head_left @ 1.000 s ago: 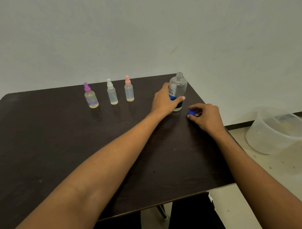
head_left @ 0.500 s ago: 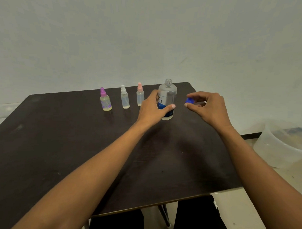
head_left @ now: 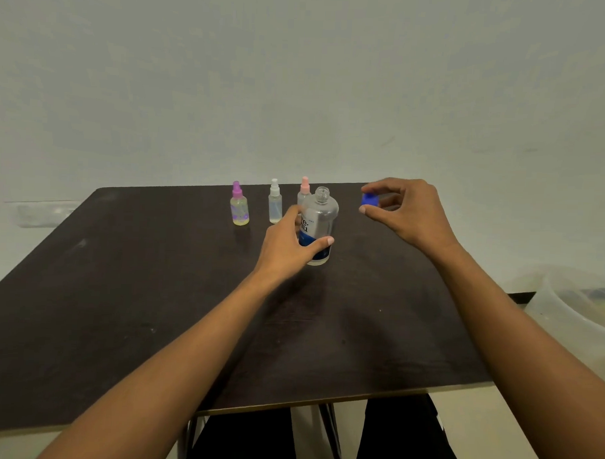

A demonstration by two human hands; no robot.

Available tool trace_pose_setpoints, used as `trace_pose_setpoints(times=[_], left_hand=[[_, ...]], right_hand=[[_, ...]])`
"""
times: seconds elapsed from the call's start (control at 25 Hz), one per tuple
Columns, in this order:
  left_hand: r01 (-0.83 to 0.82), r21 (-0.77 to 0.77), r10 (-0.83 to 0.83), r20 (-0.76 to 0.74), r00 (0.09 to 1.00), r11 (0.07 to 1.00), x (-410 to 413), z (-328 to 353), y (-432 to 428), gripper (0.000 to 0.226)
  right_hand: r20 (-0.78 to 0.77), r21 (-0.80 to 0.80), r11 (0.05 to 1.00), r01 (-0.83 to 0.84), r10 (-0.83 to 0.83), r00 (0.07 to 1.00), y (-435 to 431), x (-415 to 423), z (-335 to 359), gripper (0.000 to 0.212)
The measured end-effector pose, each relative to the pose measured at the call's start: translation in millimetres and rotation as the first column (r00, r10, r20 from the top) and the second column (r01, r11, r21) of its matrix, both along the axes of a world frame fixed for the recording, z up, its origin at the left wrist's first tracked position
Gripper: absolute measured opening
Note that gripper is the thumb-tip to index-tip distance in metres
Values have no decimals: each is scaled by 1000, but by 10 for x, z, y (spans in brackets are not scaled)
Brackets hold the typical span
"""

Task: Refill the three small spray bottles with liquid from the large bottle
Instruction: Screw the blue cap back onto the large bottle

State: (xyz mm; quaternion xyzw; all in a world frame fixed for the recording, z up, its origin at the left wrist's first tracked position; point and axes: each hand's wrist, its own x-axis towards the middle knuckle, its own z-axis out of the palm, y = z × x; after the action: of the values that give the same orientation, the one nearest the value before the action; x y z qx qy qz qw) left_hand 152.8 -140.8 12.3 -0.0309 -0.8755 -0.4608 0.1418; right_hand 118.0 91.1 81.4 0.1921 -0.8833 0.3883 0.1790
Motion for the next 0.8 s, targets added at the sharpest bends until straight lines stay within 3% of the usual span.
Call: trace_pose_setpoints(times=[0.52, 0.8], left_hand=[[-13, -88, 12, -4, 1000, 996, 169, -55, -57, 77], [-10, -90, 10, -6, 1000, 996, 226, -81, -72, 79]], right_hand=[[-20, 446, 867, -220, 256, 966, -448, -15, 537, 31], [17, 567, 768, -297, 350, 937, -552, -26, 565, 30]])
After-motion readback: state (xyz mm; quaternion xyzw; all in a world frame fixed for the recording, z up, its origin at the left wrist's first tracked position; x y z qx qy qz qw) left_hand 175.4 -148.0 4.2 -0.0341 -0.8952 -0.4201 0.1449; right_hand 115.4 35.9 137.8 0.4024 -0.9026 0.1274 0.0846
